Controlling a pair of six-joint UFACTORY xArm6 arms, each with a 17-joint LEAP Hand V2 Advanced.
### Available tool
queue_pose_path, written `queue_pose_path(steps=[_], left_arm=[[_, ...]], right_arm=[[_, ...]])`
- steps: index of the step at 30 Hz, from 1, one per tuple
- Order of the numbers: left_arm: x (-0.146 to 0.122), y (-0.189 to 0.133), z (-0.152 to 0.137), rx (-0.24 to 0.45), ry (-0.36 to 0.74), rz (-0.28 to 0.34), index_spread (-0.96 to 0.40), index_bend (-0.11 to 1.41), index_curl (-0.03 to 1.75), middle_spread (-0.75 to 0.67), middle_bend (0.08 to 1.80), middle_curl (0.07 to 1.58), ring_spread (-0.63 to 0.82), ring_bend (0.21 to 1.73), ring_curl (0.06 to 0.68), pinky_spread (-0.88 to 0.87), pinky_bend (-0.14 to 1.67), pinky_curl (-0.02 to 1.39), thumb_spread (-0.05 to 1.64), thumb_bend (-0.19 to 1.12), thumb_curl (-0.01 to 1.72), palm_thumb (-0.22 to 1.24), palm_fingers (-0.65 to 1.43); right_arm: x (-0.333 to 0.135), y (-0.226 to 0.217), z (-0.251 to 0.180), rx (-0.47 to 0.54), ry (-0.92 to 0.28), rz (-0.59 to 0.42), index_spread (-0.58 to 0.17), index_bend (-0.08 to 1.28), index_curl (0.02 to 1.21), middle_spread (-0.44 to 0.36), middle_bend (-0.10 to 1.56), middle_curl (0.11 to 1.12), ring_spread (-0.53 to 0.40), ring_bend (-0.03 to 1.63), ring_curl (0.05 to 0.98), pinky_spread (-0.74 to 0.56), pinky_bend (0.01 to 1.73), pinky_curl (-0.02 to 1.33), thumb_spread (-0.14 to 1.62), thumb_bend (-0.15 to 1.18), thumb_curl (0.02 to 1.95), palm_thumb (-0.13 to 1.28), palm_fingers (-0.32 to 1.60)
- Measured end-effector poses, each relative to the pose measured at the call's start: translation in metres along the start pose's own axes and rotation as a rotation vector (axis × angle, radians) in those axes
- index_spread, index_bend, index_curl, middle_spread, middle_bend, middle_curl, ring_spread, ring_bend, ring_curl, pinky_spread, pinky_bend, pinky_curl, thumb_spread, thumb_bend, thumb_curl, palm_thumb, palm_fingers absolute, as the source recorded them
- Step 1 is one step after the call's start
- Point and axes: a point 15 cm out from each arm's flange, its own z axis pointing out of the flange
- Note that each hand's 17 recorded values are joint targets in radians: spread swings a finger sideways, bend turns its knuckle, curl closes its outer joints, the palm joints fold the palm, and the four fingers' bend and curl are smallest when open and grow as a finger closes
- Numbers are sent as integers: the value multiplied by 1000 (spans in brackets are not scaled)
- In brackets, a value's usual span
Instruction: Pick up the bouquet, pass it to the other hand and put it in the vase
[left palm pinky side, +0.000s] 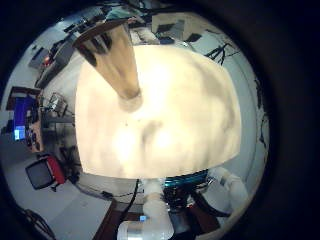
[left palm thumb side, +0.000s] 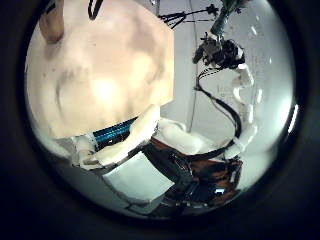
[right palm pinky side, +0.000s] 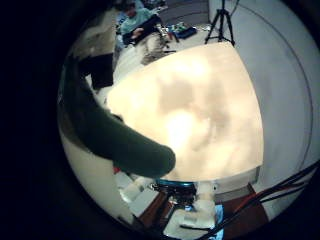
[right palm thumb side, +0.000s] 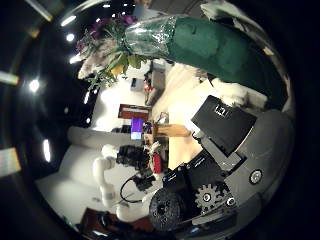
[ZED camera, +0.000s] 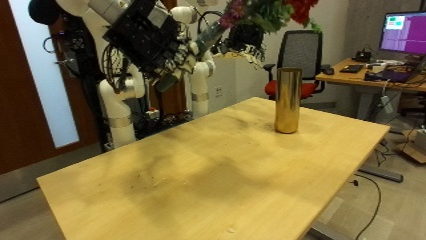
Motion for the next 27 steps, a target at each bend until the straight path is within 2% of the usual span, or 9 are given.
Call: queue_pose_path(steps=[3,5,10,14,17,21,27], left_arm=[[10,-5,-7,36,67,15,156,194,431,221,276,354,433,388,218,401,169,190,984,-36,279,307,308],[7,-5,-15,63,87,9,155,190,428,207,286,357,416,400,217,389,170,190,951,-44,271,232,315],[15,-3,-21,81,145,47,159,175,417,187,300,360,393,425,217,372,182,195,887,-44,275,137,315],[35,-7,-30,122,289,81,170,170,394,199,299,357,387,455,216,366,189,210,840,-37,287,94,302],[33,-9,-43,197,380,72,183,171,379,213,296,355,392,474,213,362,193,224,811,-34,300,88,292],[46,-11,-50,251,473,98,187,171,369,220,295,353,395,486,208,356,192,235,793,-32,311,98,293],[64,-3,-51,198,604,125,194,165,352,254,272,347,403,522,205,354,203,258,767,-37,324,112,279]], right_arm=[[-24,19,2,-7,-64,-77,-294,991,1048,-133,1364,743,-193,1447,621,-214,1240,818,274,-13,952,1229,1116],[-33,28,4,-20,-91,-114,-294,999,1052,-133,1362,743,-193,1446,621,-214,1229,829,246,-17,954,1225,1120],[-60,51,9,-70,-195,-202,-290,1015,1052,-134,1368,746,-193,1448,623,-219,1191,863,172,-20,956,1210,1126],[-60,64,18,-99,-241,-242,-288,1019,1052,-135,1367,746,-192,1450,624,-224,1172,890,134,-20,950,1207,1122],[-61,76,32,-130,-271,-275,-286,1019,1051,-134,1369,746,-192,1449,624,-227,1159,909,113,-20,945,1204,1124],[-61,95,55,-183,-316,-313,-285,1020,1050,-134,1370,745,-192,1449,624,-236,1130,944,90,-19,940,1202,1124],[-67,112,81,-223,-394,-329,-282,1024,1047,-134,1368,744,-187,1453,627,-246,1103,982,83,-19,937,1198,1129]])
